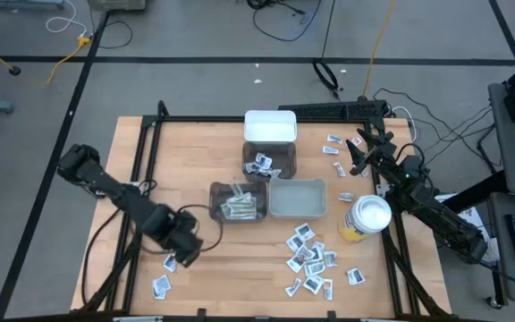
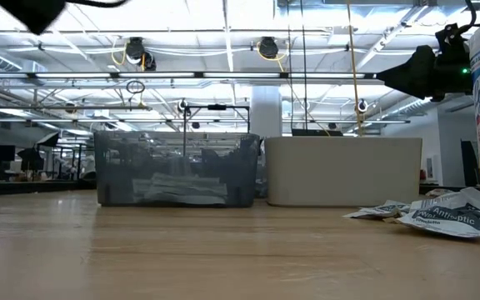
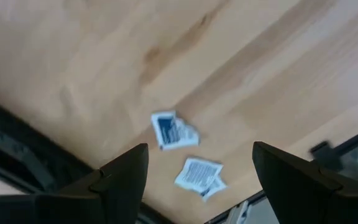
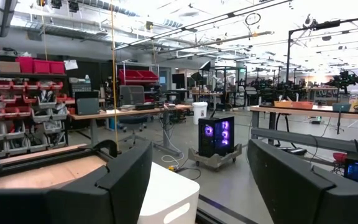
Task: Pick & Place First Aid Supplies
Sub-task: Put the white alcohol pad into the top black bin
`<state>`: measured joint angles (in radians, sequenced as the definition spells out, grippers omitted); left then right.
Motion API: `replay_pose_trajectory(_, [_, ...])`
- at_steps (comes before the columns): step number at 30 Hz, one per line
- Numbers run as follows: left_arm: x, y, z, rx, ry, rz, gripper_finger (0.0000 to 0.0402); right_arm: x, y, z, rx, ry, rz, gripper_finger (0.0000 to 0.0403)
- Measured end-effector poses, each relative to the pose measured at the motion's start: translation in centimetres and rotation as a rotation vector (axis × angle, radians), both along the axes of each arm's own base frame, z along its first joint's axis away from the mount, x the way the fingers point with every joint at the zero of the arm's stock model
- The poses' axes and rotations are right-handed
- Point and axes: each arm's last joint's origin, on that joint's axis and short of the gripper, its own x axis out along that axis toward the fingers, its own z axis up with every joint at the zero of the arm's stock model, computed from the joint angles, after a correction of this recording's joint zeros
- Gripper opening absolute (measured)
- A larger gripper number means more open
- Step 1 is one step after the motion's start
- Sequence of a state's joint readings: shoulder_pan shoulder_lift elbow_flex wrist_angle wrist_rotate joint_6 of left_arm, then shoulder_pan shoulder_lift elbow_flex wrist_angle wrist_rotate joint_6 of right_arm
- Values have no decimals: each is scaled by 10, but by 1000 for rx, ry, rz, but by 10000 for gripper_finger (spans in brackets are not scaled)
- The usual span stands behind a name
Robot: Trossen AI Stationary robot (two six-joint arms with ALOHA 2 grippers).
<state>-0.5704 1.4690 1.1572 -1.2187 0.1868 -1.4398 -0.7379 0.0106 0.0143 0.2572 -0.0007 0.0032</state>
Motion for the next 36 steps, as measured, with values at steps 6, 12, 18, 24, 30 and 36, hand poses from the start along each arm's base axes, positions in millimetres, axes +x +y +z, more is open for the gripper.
replay_pose_trajectory(6, [-20, -20, -3, 13, 36, 39, 284, 0, 0, 0, 0, 0, 0, 263])
replay_pose_trajectory(12, [-25, -25, -12, 3, 45, 72, 275, 0, 0, 0, 0, 0, 0, 263])
replay_pose_trajectory(18, [-25, -25, -41, -32, 31, 141, 273, 0, 0, 0, 0, 0, 0, 263])
replay_pose_trajectory(24, [-29, -21, -65, -38, 31, 184, 274, 0, 0, 0, 0, 0, 1, 263])
replay_pose_trajectory(30, [-30, -20, -81, -6, 65, 207, 273, 0, 0, 0, 0, 0, 0, 263])
replay_pose_trajectory(36, [-26, -23, -98, 40, 107, 198, 273, 0, 0, 0, 1, 1, 0, 263])
